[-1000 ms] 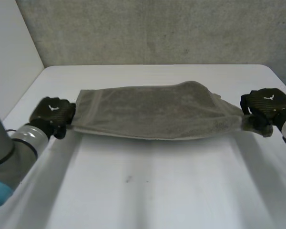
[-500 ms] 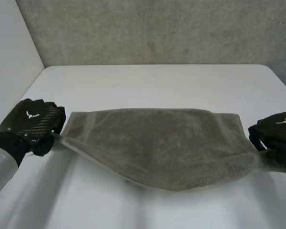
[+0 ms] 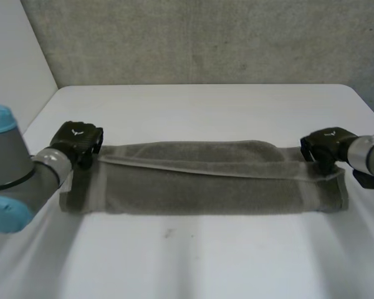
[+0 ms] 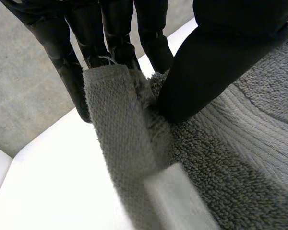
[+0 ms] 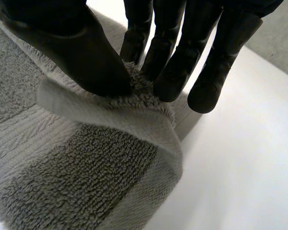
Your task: Fold the towel.
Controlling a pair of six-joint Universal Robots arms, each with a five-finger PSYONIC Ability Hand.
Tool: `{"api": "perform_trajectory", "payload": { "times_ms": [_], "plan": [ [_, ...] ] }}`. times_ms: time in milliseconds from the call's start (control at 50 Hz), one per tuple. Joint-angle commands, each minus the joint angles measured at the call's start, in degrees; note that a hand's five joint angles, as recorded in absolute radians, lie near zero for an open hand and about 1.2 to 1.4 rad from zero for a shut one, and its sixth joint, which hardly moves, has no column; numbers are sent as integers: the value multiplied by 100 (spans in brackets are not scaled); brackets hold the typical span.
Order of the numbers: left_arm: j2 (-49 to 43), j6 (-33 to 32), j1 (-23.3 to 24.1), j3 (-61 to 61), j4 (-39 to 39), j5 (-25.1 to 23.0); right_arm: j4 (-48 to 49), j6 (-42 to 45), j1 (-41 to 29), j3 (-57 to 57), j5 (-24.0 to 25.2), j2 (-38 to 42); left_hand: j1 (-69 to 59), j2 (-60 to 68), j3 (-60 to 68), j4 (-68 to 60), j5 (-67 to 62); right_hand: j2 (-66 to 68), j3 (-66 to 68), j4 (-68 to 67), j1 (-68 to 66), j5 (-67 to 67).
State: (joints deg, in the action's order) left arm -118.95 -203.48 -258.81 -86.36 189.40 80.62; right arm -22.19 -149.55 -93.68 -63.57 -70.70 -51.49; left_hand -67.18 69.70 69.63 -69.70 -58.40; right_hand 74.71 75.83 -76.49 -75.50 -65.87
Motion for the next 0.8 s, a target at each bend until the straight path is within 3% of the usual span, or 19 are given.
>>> {"api": "perform_trajectory", "payload": {
  "times_ms": [20,420,440,460,480,500,520,660,800],
  "plan": [
    [-839,10,190,1023,-44,349,162,-153,-220,941,-374,691,-1282,1030,1037,-1030,-1160,529,417,-351,-450,-413],
    [-1992,-17,393,2572,-211,674,171,-162,-432,2666,-682,1950,-1282,1030,1037,-1030,-1160,529,417,-351,-450,-413],
    [-2018,-17,393,2606,-219,674,179,-162,-440,2753,-682,2002,-1282,1030,1037,-1030,-1160,-2562,-2675,2741,2642,2678],
    [-2018,-8,393,2642,-228,674,188,-171,-449,2867,-700,2037,-1051,799,806,-799,-929,-6457,-6569,6635,6536,6573],
    [-2018,-8,393,2642,-228,674,188,-171,-449,2868,-700,2037,-1049,797,804,-797,-927,-6471,-6583,6649,6550,6587],
    [-2010,1,401,2668,-246,683,197,-188,-449,2999,-735,2055,3048,-3300,-3293,3300,3170,-6471,-6583,6649,6550,6587],
    [-1975,1,410,2677,-272,726,223,-249,-458,3157,-796,2038,5718,-5970,-5963,5970,5840,-6471,-6583,6649,6550,6587],
    [-1694,80,524,2712,-290,1034,224,-794,-467,3545,-893,1600,5718,-5970,-5963,5970,5840,-6471,-6583,6649,6550,6587],
    [-1210,194,542,2440,-307,1166,232,-909,-414,3123,-840,798,5713,-5965,-5958,5965,5835,-6471,-6583,6649,6550,6587]
  ]
}}
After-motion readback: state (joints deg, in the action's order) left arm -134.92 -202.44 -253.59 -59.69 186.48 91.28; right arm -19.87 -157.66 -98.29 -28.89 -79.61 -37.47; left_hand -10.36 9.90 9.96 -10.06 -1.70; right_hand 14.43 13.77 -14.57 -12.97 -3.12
